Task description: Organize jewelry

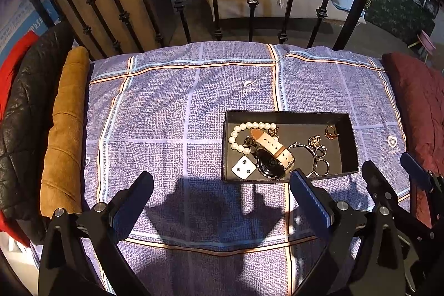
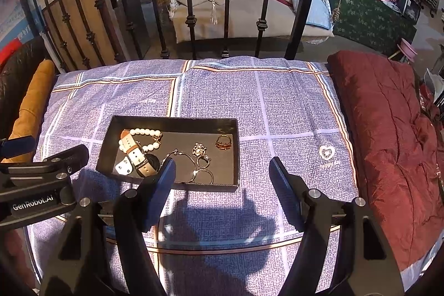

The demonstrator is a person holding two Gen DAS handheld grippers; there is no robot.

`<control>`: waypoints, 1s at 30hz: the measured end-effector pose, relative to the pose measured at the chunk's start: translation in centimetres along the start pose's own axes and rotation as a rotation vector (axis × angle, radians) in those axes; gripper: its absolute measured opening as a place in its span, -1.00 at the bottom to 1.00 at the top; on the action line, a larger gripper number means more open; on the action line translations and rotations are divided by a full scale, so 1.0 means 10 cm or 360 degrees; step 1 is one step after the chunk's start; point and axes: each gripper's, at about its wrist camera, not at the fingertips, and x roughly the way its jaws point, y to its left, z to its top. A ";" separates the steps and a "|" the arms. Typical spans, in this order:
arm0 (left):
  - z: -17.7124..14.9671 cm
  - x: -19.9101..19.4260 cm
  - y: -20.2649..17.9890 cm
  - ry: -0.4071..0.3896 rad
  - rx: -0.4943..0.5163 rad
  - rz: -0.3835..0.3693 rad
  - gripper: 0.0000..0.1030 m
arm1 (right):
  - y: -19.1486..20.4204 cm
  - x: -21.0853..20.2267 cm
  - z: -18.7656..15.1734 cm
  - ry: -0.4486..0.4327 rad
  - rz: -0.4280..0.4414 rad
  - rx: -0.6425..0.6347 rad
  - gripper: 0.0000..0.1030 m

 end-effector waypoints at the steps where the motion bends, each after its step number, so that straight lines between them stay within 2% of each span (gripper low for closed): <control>1: 0.00 0.00 0.00 0.0002 0.0000 0.0000 0.87 | 0.00 0.00 0.00 -0.0001 -0.0002 -0.0001 0.35; 30: -0.02 0.02 -0.01 0.0013 0.0007 -0.0005 0.87 | -0.02 0.02 0.02 -0.0004 -0.0007 0.0000 0.35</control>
